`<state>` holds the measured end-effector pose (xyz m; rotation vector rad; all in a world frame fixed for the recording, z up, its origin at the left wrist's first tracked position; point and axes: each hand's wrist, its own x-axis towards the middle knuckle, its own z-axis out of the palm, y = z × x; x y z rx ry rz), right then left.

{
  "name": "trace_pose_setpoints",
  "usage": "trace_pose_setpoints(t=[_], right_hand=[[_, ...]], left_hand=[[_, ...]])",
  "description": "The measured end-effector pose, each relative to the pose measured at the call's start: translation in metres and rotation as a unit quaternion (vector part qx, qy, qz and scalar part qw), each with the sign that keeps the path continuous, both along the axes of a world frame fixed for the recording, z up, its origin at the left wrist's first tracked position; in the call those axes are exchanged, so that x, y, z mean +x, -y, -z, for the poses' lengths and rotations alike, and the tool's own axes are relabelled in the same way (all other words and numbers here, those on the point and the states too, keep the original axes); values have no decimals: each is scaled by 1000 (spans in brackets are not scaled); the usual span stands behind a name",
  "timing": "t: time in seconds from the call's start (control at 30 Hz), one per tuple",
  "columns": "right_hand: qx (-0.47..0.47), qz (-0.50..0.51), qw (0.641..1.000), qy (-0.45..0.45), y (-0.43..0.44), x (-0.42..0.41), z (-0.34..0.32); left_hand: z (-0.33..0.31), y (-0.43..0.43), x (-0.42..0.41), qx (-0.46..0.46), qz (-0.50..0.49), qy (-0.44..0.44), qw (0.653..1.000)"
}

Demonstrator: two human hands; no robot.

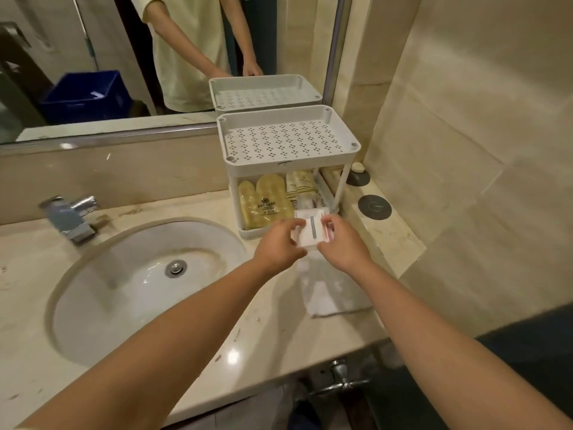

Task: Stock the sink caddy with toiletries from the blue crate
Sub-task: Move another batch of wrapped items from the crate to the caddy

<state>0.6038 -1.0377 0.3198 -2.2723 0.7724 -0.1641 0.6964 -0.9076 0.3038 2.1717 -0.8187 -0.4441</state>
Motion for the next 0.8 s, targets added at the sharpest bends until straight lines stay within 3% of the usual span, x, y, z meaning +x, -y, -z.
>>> trace_pose_setpoints(t=[0.5, 0.8], right_hand=[[24, -25, 999, -18, 87, 94, 37], [-102, -11, 994, -42, 99, 108, 64]], left_hand=[[42, 84, 98, 55, -19, -25, 998], [65, 115, 116, 74, -40, -57, 995]])
